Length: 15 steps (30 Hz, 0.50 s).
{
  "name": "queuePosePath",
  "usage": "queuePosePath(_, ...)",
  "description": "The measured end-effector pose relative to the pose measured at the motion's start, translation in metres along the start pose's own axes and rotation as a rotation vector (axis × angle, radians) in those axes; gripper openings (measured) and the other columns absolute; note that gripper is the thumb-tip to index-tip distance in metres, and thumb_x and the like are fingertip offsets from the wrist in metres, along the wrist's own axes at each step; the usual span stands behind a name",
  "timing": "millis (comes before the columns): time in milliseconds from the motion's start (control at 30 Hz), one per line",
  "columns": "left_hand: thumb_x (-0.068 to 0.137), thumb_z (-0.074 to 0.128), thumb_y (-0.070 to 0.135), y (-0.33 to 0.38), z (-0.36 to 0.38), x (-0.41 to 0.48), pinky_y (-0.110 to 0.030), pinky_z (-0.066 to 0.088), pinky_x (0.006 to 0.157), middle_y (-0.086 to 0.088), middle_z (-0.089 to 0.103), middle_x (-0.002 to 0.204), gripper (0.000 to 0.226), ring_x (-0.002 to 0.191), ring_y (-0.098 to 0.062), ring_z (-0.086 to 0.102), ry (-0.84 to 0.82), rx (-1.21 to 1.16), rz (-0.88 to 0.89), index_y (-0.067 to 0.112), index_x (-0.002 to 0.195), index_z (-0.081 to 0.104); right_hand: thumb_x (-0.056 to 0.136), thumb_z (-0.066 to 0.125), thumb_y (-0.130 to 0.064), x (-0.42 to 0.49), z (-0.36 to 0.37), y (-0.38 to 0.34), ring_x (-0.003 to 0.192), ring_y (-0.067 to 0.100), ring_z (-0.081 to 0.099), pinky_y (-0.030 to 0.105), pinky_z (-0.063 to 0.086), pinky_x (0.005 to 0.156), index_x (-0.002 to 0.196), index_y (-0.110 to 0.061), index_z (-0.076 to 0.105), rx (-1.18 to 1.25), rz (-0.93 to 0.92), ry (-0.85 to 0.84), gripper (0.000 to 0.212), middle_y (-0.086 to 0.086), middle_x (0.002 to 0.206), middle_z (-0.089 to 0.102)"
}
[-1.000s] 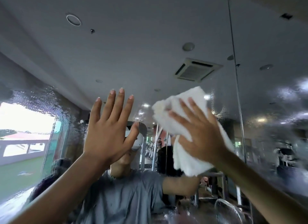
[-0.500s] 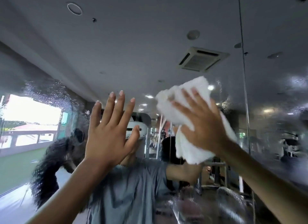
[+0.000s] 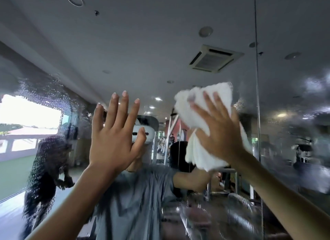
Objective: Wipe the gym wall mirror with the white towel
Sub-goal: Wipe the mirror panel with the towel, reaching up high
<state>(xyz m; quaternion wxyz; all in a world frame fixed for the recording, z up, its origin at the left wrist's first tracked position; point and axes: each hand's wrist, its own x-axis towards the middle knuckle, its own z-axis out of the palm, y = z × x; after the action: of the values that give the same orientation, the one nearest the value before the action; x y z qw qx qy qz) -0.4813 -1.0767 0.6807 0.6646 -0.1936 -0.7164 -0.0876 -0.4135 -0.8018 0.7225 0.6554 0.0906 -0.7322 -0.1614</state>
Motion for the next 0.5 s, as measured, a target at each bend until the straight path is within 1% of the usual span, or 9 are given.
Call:
queuePosePath(67,0.099,0.025,0.05,0.005,0.001,-0.007,-0.059,0.008,0.123,-0.011,0.009,0.168,0.069,0.155,-0.028,0.003,-0.015,-0.016,-0.02,0.017,0.16,0.021,0.09,0.038,-0.05,0.03,0.001,-0.008,0.154,0.023,0.012,0.066,0.017,0.115,0.153,-0.038,0.033,0.046,0.273,0.053,0.064,-0.003,0.166,0.018)
queuePosePath(133,0.099,0.025,0.052,0.01,0.001,-0.023,-0.057,0.007,0.123,-0.009,0.008,0.168,0.069,0.156,-0.027,0.003,-0.021,-0.022,-0.035,0.019,0.16,0.021,0.09,0.03,-0.052,0.051,0.003,-0.037,0.155,0.023,0.007,0.064,0.011,0.117,0.155,-0.037,0.03,0.056,0.398,0.066,0.067,-0.003,0.168,0.013)
queuePosePath(200,0.099,0.028,0.051,0.012,0.001,-0.038,-0.057,0.009,0.123,-0.007,0.013,0.168,0.068,0.155,-0.028,0.008,-0.011,-0.01,-0.024,0.02,0.159,0.027,0.091,0.029,-0.055,0.043,0.007,-0.067,0.155,0.025,0.005,0.063,0.009,0.118,0.156,-0.036,0.027,0.039,0.31,0.055,0.068,0.0,0.168,0.009)
queuePosePath(267,0.098,0.029,0.05,0.011,0.0,-0.044,-0.056,0.011,0.122,-0.007,0.016,0.167,0.066,0.155,-0.028,0.012,0.004,0.005,-0.001,0.019,0.157,0.031,0.091,0.038,-0.055,0.01,0.01,-0.084,0.155,0.026,0.006,0.063,0.009,0.118,0.157,-0.036,0.024,0.022,0.116,0.024,0.07,0.001,0.168,0.009)
queuePosePath(333,0.099,0.028,0.051,0.009,-0.001,-0.042,-0.055,0.009,0.123,-0.007,0.015,0.167,0.066,0.155,-0.028,0.011,-0.004,0.011,-0.003,0.02,0.158,0.029,0.09,0.044,-0.054,-0.024,0.009,-0.079,0.155,0.026,0.005,0.063,0.009,0.118,0.157,-0.038,0.02,0.013,-0.036,-0.018,0.073,0.0,0.168,0.007)
queuePosePath(367,0.099,0.028,0.051,0.009,-0.001,-0.041,-0.055,0.008,0.123,-0.007,0.014,0.168,0.066,0.155,-0.028,0.01,-0.007,0.014,-0.004,0.02,0.158,0.028,0.089,0.044,-0.054,-0.032,0.007,-0.067,0.155,0.026,0.006,0.065,0.011,0.118,0.156,-0.039,0.02,0.008,-0.057,-0.026,0.072,-0.001,0.168,0.008)
queuePosePath(400,0.099,0.028,0.051,0.009,0.0,-0.041,-0.055,0.008,0.123,-0.007,0.013,0.168,0.067,0.155,-0.028,0.009,-0.011,0.019,-0.006,0.02,0.158,0.027,0.09,0.042,-0.054,-0.034,0.007,-0.054,0.154,0.026,0.008,0.066,0.015,0.116,0.155,-0.039,0.023,0.002,-0.016,-0.021,0.069,-0.002,0.167,0.01)
queuePosePath(433,0.099,0.028,0.05,0.01,0.0,-0.042,-0.056,0.009,0.123,-0.007,0.012,0.168,0.067,0.155,-0.028,0.009,-0.014,0.022,-0.009,0.02,0.159,0.027,0.091,0.04,-0.052,-0.029,0.007,-0.041,0.153,0.025,0.01,0.066,0.018,0.115,0.154,-0.037,0.027,0.001,0.086,-0.003,0.066,-0.002,0.167,0.014)
queuePosePath(500,0.099,0.029,0.049,0.01,0.002,-0.043,-0.057,0.009,0.123,-0.008,0.012,0.168,0.067,0.155,-0.028,0.008,-0.014,0.024,-0.017,0.02,0.159,0.026,0.091,0.036,-0.05,-0.001,0.005,-0.026,0.153,0.025,0.012,0.066,0.016,0.116,0.154,-0.036,0.033,0.037,0.353,0.053,0.065,-0.002,0.167,0.016)
